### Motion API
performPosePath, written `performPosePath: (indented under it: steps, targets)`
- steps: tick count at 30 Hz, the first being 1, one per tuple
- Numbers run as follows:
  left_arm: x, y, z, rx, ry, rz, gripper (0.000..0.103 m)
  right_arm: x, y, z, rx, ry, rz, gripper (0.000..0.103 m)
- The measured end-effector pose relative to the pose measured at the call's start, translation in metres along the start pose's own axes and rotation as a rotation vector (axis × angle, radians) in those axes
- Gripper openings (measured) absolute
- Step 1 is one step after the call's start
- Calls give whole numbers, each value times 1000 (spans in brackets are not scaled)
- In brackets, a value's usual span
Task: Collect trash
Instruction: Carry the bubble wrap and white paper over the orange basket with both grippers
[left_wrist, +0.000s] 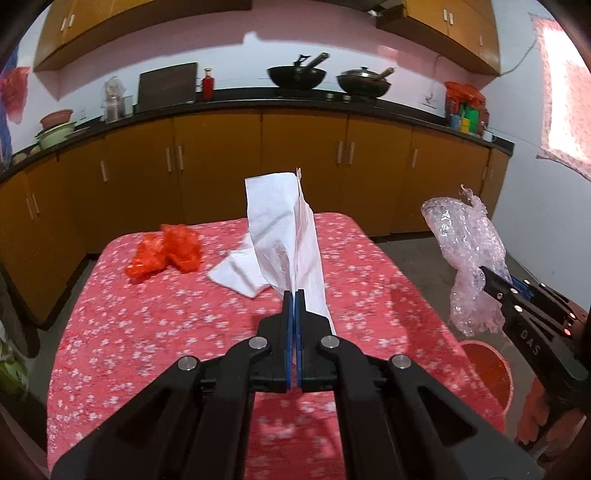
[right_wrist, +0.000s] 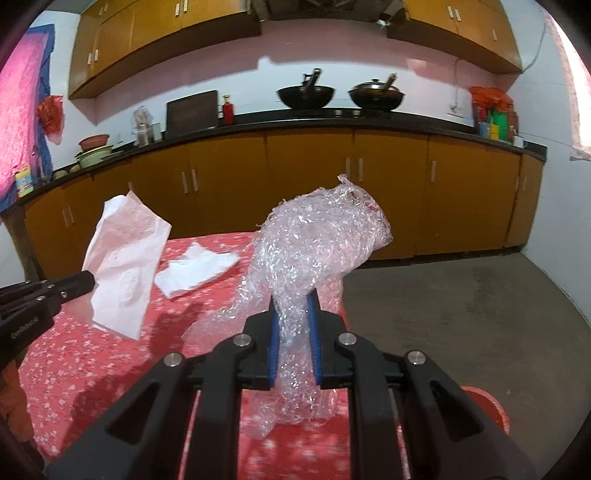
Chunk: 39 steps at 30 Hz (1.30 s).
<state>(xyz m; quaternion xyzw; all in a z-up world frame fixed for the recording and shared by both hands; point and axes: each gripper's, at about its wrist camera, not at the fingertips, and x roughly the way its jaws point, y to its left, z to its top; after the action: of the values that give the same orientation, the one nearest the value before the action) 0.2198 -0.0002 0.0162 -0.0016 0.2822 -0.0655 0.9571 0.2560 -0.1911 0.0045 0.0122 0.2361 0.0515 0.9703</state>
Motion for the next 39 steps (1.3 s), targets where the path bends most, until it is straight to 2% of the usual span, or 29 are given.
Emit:
performPosePath:
  steps: [9,22,31,39]
  targets:
    - [10,-58,-3,46,17,-83,1,-9,-64,-12,44,7,-107,15]
    - [16,-135,-14,105,57,-206,1,-22,-130,-31,102,18,-204,15]
    - [27,-194,-38,134,119,-300,1,-26,-189,-66,167,74,-282,15]
    - [45,-241,-69,159,203,-351,1,-23,-237,-117,223,164,-350,15]
